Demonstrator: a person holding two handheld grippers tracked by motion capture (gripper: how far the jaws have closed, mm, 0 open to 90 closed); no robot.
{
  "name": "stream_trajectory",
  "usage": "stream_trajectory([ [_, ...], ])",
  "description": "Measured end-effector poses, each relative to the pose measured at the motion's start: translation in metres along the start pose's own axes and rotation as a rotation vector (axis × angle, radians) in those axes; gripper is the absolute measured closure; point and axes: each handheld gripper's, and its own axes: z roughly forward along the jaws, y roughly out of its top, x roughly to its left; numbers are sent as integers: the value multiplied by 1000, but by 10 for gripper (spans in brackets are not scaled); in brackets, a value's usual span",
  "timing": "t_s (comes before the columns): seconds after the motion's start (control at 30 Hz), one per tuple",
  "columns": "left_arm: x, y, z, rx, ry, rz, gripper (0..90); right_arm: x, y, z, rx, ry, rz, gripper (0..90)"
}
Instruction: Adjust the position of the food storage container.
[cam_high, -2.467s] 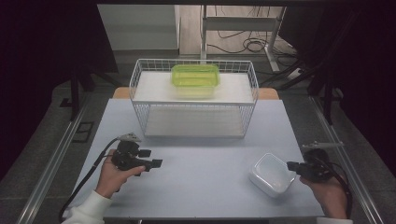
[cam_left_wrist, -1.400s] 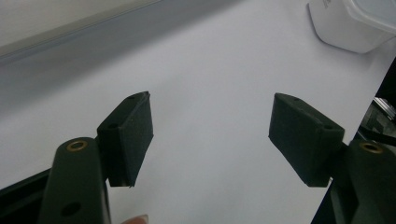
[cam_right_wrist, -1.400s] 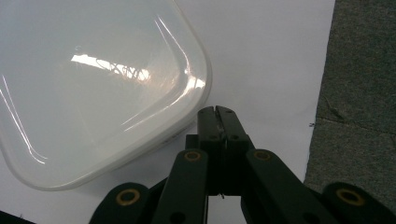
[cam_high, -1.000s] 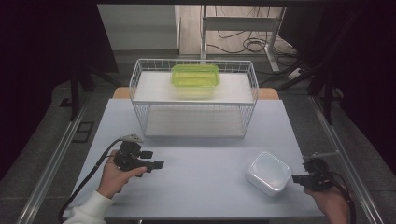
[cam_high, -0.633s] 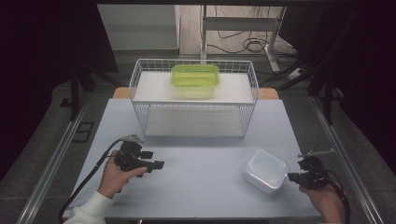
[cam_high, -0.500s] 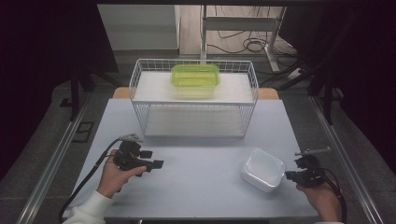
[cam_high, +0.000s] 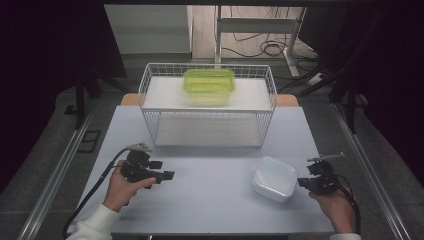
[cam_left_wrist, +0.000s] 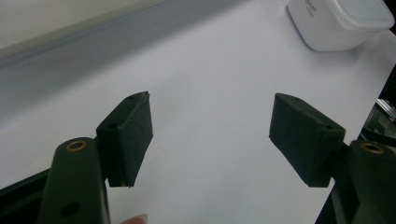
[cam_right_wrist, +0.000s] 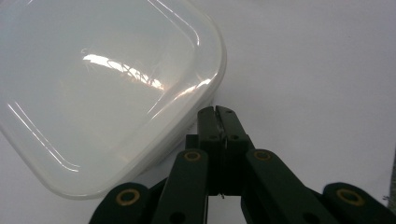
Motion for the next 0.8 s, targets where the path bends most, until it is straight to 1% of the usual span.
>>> stream_trajectory([
  [0.1, 0, 0, 1, 3, -1, 2, 293, 2, 2, 2, -6, 1, -3, 892],
  [0.23, 0, -1, 3, 10, -3, 5, 292, 7, 5, 5, -7, 12, -22, 892],
  [0.5, 0, 0, 2, 5, -4, 2, 291, 14, 10, 10, -7, 15, -37, 892],
  [0.57, 0, 0, 1, 3, -3, 1, 292, 19, 12, 13, -6, 18, -43, 892],
  [0.6, 0, 0, 1, 3, -3, 1, 292, 19, 12, 13, -6, 18, -43, 892],
  [0.7, 0, 0, 1, 2, 3, 4, 293, 25, 15, 16, -7, 23, -64, 892],
  [0.8, 0, 0, 1, 3, 2, 4, 293, 27, 17, 19, -9, 25, -66, 892],
])
